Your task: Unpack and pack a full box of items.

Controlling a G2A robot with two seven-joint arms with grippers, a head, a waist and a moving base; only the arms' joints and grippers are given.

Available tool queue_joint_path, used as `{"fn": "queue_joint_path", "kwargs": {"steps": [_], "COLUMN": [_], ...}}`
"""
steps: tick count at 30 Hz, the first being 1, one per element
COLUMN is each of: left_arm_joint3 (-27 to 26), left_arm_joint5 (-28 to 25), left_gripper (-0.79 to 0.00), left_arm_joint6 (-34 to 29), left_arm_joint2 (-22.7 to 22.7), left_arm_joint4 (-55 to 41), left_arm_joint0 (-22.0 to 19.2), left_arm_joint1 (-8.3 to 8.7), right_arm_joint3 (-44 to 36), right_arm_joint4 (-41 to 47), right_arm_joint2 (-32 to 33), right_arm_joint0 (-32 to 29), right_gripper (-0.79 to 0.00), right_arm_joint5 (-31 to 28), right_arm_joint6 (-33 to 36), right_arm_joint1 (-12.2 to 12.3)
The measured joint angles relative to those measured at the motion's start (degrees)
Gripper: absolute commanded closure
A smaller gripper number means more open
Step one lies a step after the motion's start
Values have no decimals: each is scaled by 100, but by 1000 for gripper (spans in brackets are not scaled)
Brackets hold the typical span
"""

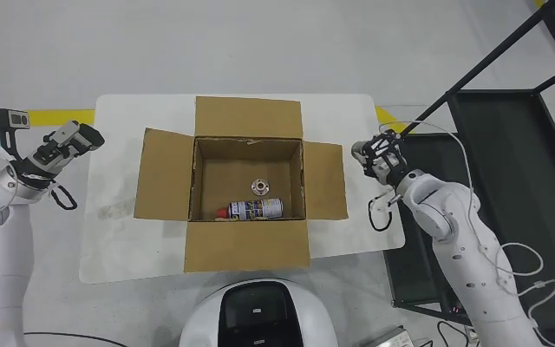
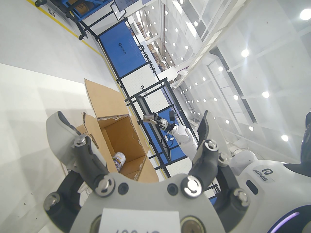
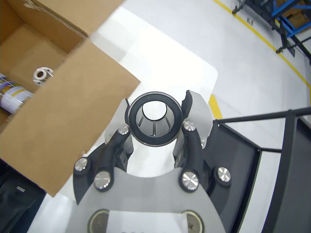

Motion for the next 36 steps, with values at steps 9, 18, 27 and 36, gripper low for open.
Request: {"fn": "queue_joint_path", "kwargs": {"steps": [9,18,27,36], "left_arm_joint3": [0,0,0,0], "left_arm_joint5": [0,0,0,0], "left_gripper": [-785,-785,-785,-785], "left_arm_joint6": [0,0,0,0], "left_arm_joint2": [0,0,0,0], "left_arm_joint4": [0,0,0,0], "left_arm_joint0": [0,0,0,0], "left_arm_joint1": [0,0,0,0], "right_arm_joint3": [-460,529,2111,3509], "right_arm_joint4": [394,641,799,737], "right_arm_joint2": [-1122,-3215,-4890,-5903], "right_arm_joint0": [1037,2908,4257,4913], "right_gripper": [0,0,0,0], "right_arm_joint5": [-725,-888,-834,-768], "right_arm_joint6": [240,567,714,378], "right_arm_joint1": [-109,-532,-1141,-1759]}}
